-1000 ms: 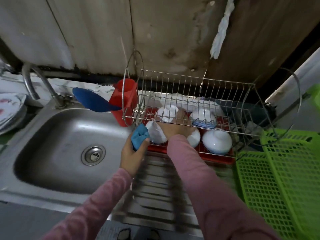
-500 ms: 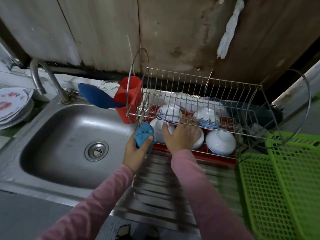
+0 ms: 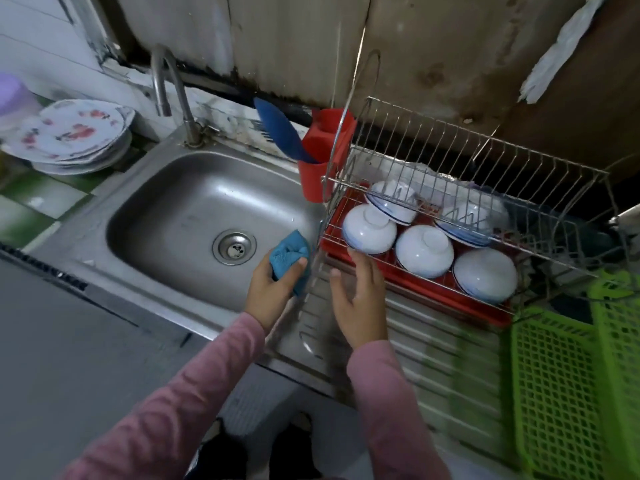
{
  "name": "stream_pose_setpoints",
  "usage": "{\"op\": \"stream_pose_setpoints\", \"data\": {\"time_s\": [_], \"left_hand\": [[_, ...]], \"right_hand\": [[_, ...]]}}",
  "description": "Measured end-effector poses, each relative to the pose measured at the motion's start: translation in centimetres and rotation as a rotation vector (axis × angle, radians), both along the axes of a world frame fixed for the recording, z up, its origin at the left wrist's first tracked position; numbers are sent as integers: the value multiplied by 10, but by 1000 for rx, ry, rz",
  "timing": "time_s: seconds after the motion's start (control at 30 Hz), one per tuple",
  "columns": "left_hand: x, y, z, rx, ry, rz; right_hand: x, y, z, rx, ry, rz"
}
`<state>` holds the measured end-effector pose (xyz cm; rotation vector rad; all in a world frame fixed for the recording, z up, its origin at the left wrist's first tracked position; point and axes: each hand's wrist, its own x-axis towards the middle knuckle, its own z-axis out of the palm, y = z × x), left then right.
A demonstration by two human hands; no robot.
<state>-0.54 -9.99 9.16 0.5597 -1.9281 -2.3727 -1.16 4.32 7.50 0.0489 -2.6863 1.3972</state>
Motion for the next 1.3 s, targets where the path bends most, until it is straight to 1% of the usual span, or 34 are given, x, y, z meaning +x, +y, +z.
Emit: {"op": "stream_pose_setpoints", "data": {"time_s": [0.13,0.23,0.37,0.47,0.57,0.67,0.83,0.97,1.07,1.13,1.3], "left_hand": [[27,-43,-6,14,-33,83],[48,-82,-10,28,-32,170],[76,-157,-14,68,-32,267],[105,-227,-16,37,-46,317],[135,-301,-16,0,-55,400],[160,-367,-15,-49,-47,456],[184,-448,-11,-71,-21,565],[183,-500,-19,-50,-33,655],[171,-539,-26,-23,-39,702],[158,-568,-30,-12,-45,708],[106,-653,-35,-32,-44,680]], "right_hand": [[12,-35,0,-14,-111,133],[20,-78,-1,-18,-176,181],[36,-159,0,-4,-162,252],[54,-229,-4,-4,-179,300],[71,-300,-8,-70,-222,344],[84,-366,-12,-89,-260,394],[95,-454,-13,-123,-333,463],[84,-514,-16,-103,-413,518],[66,-556,-22,-100,-423,521],[49,-584,-28,-81,-443,511],[-14,-662,-48,-124,-488,448]]}}
